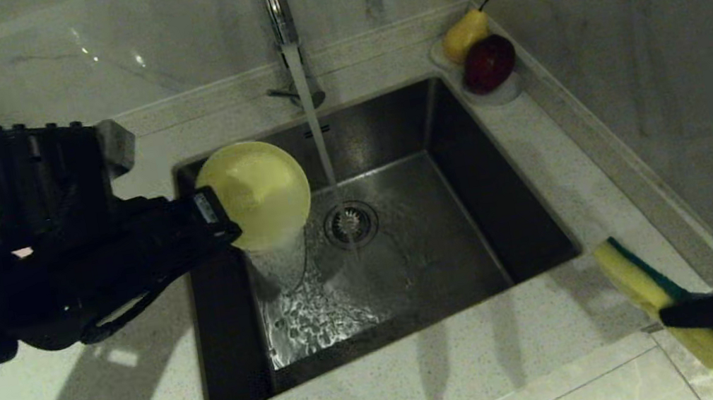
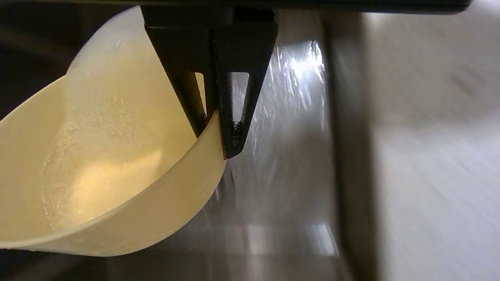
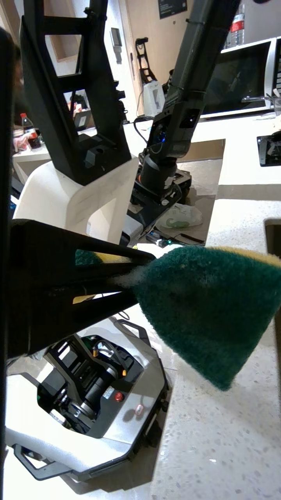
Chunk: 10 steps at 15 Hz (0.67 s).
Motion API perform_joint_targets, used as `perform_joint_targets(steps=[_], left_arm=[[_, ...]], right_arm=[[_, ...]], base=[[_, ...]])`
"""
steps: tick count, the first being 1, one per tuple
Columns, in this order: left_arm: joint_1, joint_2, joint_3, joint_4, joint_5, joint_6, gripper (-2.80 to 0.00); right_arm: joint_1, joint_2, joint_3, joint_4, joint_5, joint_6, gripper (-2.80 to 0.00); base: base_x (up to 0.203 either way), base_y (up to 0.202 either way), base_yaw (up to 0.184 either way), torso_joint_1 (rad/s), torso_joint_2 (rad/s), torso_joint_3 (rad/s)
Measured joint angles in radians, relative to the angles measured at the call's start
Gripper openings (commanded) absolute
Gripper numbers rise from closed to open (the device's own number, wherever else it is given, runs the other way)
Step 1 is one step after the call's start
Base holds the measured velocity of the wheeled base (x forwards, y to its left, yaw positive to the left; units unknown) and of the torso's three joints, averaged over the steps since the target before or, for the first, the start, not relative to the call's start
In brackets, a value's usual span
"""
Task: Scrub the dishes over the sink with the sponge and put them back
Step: Wash the bowl
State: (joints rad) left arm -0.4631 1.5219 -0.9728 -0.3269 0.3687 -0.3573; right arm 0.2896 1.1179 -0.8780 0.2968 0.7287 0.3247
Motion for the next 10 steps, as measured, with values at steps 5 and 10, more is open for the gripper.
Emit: perform_joint_targets(steps=[5,10], left_arm=[[0.005,-0.086,0.081,-0.271,0.052,0.107,-2.8],[0.006,-0.151,0.151,-0.467,-0.007,0.255,-2.8]], right_arm=[[0.009,0.018,0.015,0.002,0.001,0.002,-2.8],[0.041,0.05,0.025,0.001,0.001,0.002,-2.8]], base=[[0.0,0.0,0.0,0.0,0.0,0.0],[0.0,0.0,0.0,0.0,0.0,0.0]])
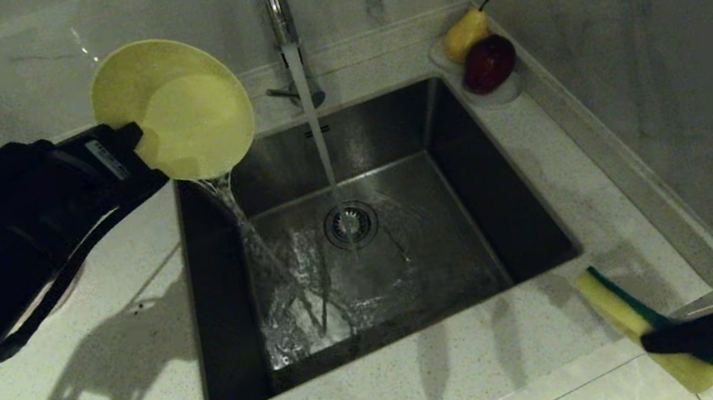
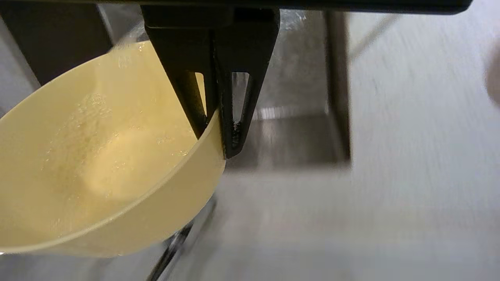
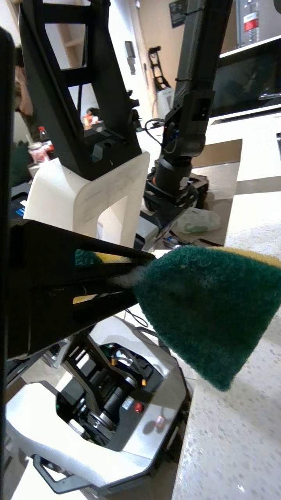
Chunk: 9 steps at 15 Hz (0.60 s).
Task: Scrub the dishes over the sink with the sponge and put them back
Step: Wash the bowl
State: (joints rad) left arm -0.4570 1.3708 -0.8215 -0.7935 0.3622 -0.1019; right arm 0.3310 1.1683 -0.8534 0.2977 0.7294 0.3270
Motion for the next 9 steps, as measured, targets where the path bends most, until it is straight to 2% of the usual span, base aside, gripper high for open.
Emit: perform_joint_targets(steps=[1,3,6,9], left_arm=[[0.001,-0.012,0.02,-0.057,-0.013,0.051,-2.8],[0.001,-0.03,0.052,-0.126,-0.018,0.096,-2.8],[0.0,-0.049,0.087,-0.155,-0.019,0.086,-2.8],[0.001,-0.067,0.101,-0.149,-0.033,0.086,-2.8]], right_arm=[[0.009,0.004,0.004,0.0,0.0,0.0,-2.8],[0.019,0.012,0.009,0.0,0.003,0.001,-2.8],[0.022,0.016,0.014,-0.002,0.006,0.001,-2.8],[0.034,0.005,0.029,-0.002,0.048,0.002,-2.8]], base=[[0.0,0.0,0.0,0.0,0.0,0.0],[0.0,0.0,0.0,0.0,0.0,0.0],[0.0,0.0,0.0,0.0,0.0,0.0],[0.0,0.0,0.0,0.0,0.0,0.0]])
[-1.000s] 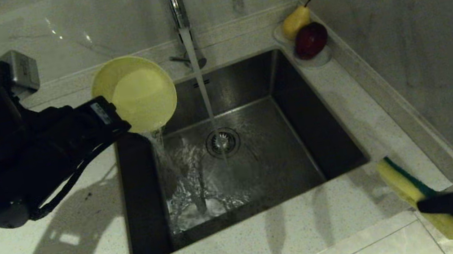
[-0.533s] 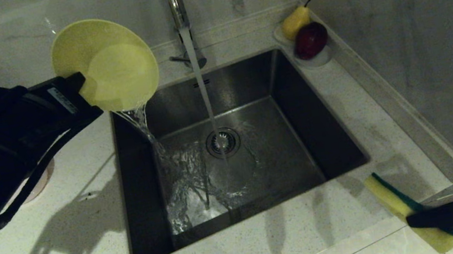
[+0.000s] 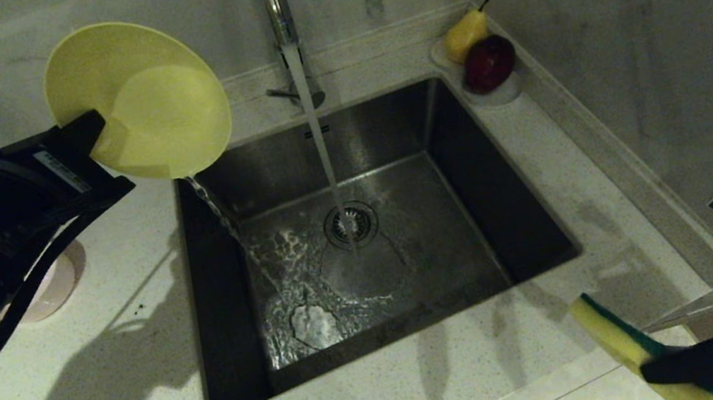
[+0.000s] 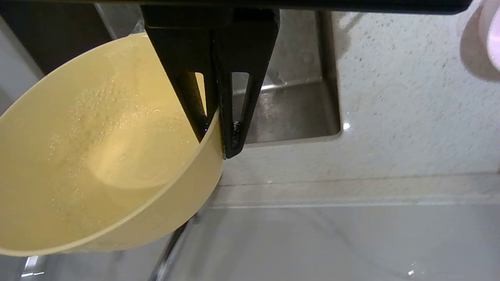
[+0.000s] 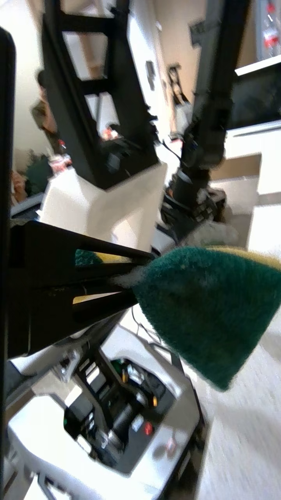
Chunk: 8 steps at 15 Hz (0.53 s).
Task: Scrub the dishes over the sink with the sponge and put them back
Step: Wash the bowl, then wipe the bowl
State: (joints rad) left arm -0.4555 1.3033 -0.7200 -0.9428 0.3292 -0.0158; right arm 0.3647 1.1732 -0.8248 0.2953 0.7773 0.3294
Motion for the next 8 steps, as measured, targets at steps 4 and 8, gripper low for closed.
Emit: perform_joint_targets(steps=[4,8], left_arm=[[0.0,-0.023,-0.014,0.056,-0.052,-0.002,-2.8],[-0.001,-0.023,-0.108,0.484,-0.052,-0.112,-2.8]], right_arm=[[0.003,-0.01,0.019,-0.012,0.009,-0.001,-2.8],[0.005,-0.003,-0.053,-0.02,0.052,-0.001,-2.8]], base=[[0.0,0.0,0.0,0.0,0.0,0.0],[0.0,0.0,0.0,0.0,0.0,0.0]])
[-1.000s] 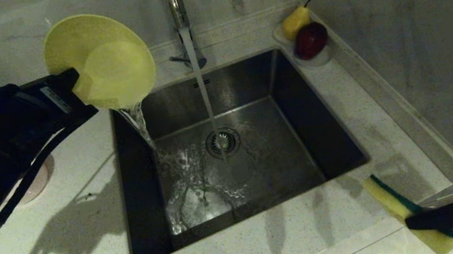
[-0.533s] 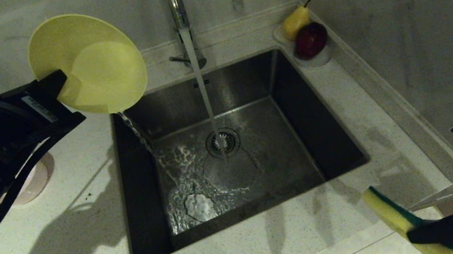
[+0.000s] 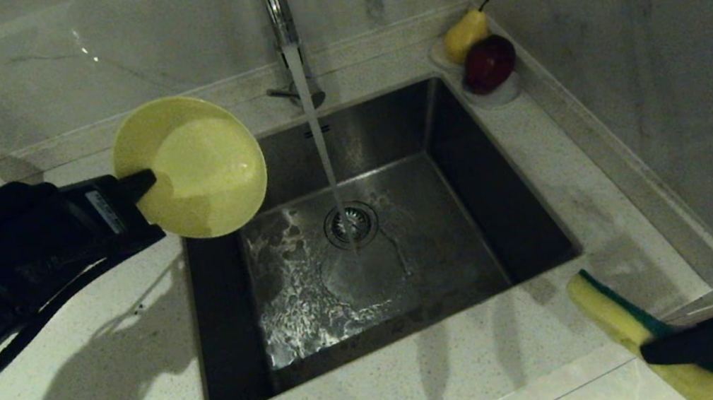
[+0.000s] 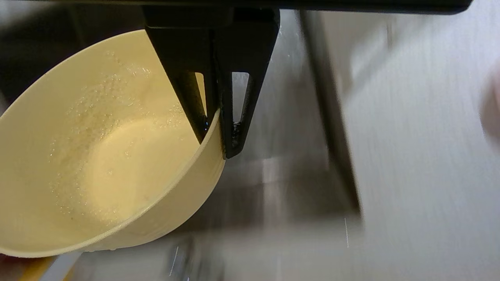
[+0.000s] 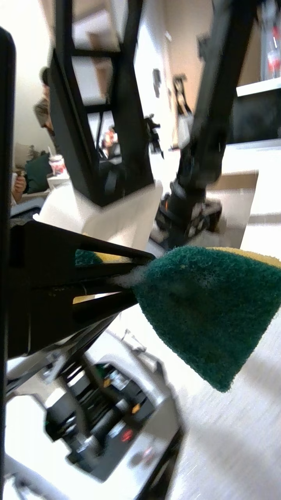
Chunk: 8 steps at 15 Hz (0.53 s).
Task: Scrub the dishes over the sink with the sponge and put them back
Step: Wipe the bowl
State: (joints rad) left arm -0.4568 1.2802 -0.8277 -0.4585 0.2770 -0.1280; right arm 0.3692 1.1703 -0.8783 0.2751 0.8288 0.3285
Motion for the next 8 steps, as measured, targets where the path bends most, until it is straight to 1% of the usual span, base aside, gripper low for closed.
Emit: perform_joint_targets(steps=[2,3,4,5,6,8], left_arm=[[-0.001,-0.003,-0.082,0.292,-0.025,-0.092,-2.8],[-0.002,-0.004,-0.114,0.44,-0.06,-0.137,-2.8],[-0.01,-0.001,-0.129,0.565,-0.102,-0.182,-2.8],[-0.024,0.003,-0.133,0.637,-0.117,-0.201,-2.8],[-0.04,0.013,-0.136,0.676,-0.117,-0.21,-2.8],[-0.064,0.04,-0.137,0.655,-0.102,-0.226,-2.8]], right_arm=[[0.024,0.009,-0.042,0.003,0.025,0.003,-2.8],[0.047,0.016,-0.061,0.004,0.027,0.003,-2.8],[0.079,0.026,-0.079,0.006,0.026,0.004,-2.8],[0.113,0.04,-0.095,0.007,0.022,0.005,-2.8],[0.148,0.061,-0.116,0.007,0.012,0.005,-2.8],[0.209,0.118,-0.168,0.007,-0.025,0.005,-2.8]], base=[[0.0,0.0,0.0,0.0,0.0,0.0],[0.0,0.0,0.0,0.0,0.0,0.0],[0.0,0.0,0.0,0.0,0.0,0.0],[0.0,0.0,0.0,0.0,0.0,0.0],[0.0,0.0,0.0,0.0,0.0,0.0],[0.0,0.0,0.0,0.0,0.0,0.0]])
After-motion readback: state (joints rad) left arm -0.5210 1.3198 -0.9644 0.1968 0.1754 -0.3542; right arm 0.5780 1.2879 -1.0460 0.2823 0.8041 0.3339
